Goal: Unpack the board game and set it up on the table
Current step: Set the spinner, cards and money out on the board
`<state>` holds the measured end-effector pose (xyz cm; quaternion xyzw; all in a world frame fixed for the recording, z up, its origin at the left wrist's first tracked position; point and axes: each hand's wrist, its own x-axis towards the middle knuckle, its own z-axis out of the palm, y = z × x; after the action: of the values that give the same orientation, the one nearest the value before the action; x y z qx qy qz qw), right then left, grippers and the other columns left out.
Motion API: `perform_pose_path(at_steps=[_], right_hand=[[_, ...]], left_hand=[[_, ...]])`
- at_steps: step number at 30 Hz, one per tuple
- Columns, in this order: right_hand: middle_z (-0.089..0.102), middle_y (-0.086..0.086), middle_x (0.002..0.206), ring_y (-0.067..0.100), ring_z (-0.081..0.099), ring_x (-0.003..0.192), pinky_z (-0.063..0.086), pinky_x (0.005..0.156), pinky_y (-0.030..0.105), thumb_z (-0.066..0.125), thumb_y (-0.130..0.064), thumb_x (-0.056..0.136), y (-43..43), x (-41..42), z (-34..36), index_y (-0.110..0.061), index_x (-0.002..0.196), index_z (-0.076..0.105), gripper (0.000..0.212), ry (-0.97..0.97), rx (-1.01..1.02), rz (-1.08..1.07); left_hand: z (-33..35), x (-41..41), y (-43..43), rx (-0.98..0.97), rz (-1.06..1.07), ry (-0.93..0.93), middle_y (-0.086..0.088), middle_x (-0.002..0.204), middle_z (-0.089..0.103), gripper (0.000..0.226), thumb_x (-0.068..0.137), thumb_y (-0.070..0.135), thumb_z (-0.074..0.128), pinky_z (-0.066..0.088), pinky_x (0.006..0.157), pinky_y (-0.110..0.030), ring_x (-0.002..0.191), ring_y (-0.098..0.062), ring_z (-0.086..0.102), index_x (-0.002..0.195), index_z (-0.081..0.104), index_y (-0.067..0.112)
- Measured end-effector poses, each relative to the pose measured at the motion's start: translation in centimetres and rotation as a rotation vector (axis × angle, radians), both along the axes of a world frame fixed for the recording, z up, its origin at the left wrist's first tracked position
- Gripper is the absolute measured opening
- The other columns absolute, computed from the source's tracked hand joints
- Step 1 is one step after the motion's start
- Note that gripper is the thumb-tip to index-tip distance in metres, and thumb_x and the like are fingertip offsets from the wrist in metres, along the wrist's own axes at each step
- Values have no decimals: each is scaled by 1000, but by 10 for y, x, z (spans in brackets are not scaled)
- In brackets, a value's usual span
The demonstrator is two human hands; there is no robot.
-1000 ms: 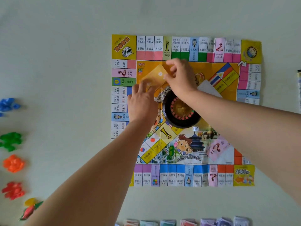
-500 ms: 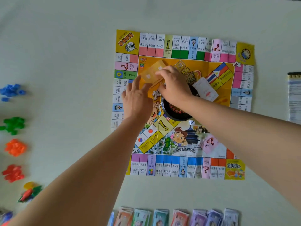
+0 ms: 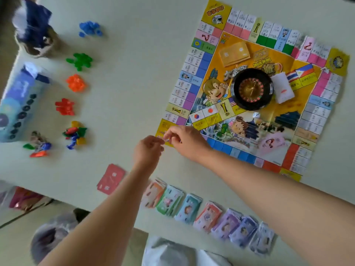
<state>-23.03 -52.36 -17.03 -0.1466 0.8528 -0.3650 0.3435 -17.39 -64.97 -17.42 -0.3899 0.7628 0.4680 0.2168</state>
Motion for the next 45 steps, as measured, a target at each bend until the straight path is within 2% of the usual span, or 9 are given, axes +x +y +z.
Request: perform_pose_path(at_steps=[7, 10, 13, 17, 25, 30, 35, 39, 45], right_hand=[[66, 1, 106, 20, 60, 96, 50, 84, 35, 47, -5, 88, -52, 83, -13, -15, 111, 62, 30, -60, 30, 166], [60, 3, 124, 22, 57, 109, 47, 90, 36, 48, -3, 87, -84, 109, -19, -14, 123, 54, 38, -29, 41, 199], [45, 9, 144, 26, 42, 130, 35, 104, 35, 48, -3, 86, -115, 128, -27, -11, 139, 40, 54, 63, 111, 258], [20, 7, 158, 21, 16, 146, 18, 113, 33, 48, -7, 85, -146, 155, -34, -11, 148, 23, 68, 162, 263, 214], [41, 11, 145, 26, 34, 135, 23, 110, 36, 53, -7, 81, -168, 187, -33, -9, 147, 29, 70, 271, 245, 159], [45, 8, 142, 25, 40, 131, 24, 107, 35, 51, -8, 80, -175, 195, -33, -12, 144, 32, 67, 313, 322, 170], [53, 7, 130, 26, 47, 121, 24, 105, 35, 50, -4, 79, -184, 218, -30, -10, 139, 38, 61, 288, 264, 182], [55, 4, 127, 22, 48, 120, 22, 106, 31, 50, -3, 80, -185, 236, -26, -13, 138, 37, 60, 220, 208, 222], [58, 2, 117, 21, 50, 109, 29, 101, 31, 52, -5, 82, -184, 244, -32, -13, 133, 41, 53, 58, 120, 201]], left_hand=[[0, 116, -42, -189, 239, -20, 1, 86, 68, 27, 85, 5, 44, 41, 61, -27, 72, -16, 59, 87, 65, 22], [-3, 157, -64, -342, 362, -30, -7, 111, 57, 18, 89, 9, 48, 35, 77, -30, 97, -21, 51, 103, 57, 15], [-9, 180, -89, -477, 529, -150, -14, 134, 35, 46, 87, 20, 58, 29, 103, -37, 126, -30, 32, 128, 42, 11], [-19, 196, -117, -276, 795, -257, -14, 144, 20, 70, 85, 29, 59, 29, 104, -40, 131, -31, 27, 142, 23, 10], [-29, 205, -132, 330, 1196, -79, -13, 120, 58, 59, 90, 20, 54, 49, 62, -26, 86, -23, 61, 138, 19, 20], [-40, 217, -135, 490, 1247, -123, -16, 114, 66, 46, 84, 22, 57, 49, 60, -29, 78, -25, 64, 127, 45, 8], [-43, 222, -131, 512, 1253, -87, -7, 101, 66, 37, 88, 11, 52, 53, 73, -32, 75, -19, 62, 125, 52, 6], [-44, 229, -130, 459, 1234, -77, -6, 86, 63, 34, 87, 7, 52, 45, 56, -24, 67, -17, 58, 120, 56, 4], [-51, 255, -140, 144, 1107, -99, -6, 90, 65, 10, 88, 8, 52, 55, 84, -39, 86, -27, 65, 86, 56, 17]])
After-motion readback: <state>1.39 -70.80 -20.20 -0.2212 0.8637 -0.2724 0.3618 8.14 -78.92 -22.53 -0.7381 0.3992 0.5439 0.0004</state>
